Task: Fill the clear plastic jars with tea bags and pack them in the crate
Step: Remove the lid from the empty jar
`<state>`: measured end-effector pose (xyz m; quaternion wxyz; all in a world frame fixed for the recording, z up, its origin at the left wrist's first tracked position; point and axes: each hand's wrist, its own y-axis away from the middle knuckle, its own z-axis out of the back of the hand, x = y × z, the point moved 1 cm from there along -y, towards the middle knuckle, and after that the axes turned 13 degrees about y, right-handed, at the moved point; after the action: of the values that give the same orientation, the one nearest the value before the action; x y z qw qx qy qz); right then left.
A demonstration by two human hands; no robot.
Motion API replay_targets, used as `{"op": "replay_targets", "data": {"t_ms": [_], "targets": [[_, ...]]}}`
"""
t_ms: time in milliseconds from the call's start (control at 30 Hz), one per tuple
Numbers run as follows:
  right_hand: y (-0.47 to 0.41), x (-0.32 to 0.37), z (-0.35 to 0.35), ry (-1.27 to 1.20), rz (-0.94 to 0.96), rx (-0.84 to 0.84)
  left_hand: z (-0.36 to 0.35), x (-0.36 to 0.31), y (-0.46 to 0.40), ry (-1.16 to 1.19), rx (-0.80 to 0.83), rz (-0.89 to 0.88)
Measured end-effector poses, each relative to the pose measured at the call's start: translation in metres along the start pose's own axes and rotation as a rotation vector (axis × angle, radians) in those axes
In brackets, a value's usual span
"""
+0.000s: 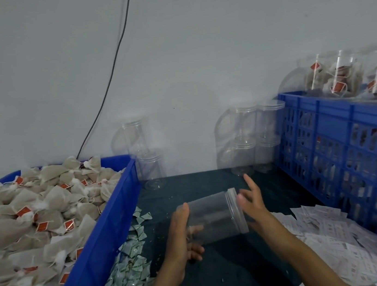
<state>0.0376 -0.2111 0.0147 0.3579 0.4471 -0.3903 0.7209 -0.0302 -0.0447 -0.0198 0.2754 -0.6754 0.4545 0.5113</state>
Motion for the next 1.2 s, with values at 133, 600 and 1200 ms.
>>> {"op": "replay_targets", "data": {"t_ms": [133,600,1200], "targets": [[0.007,-0.005,0.000,0.098,-0.126,0.073,-0.001,0.001,0.001,0.001,0.018,-0.033],[0.016,0.008,0.022,0.373,0.426,0.155,0.006,0.000,-0.010,0.033,-0.057,0.105],[0.004,-0.039,0.002,0.567,-0.014,-0.141,0.017,-0.004,-0.013,0.337,-0.108,0.153]]}}
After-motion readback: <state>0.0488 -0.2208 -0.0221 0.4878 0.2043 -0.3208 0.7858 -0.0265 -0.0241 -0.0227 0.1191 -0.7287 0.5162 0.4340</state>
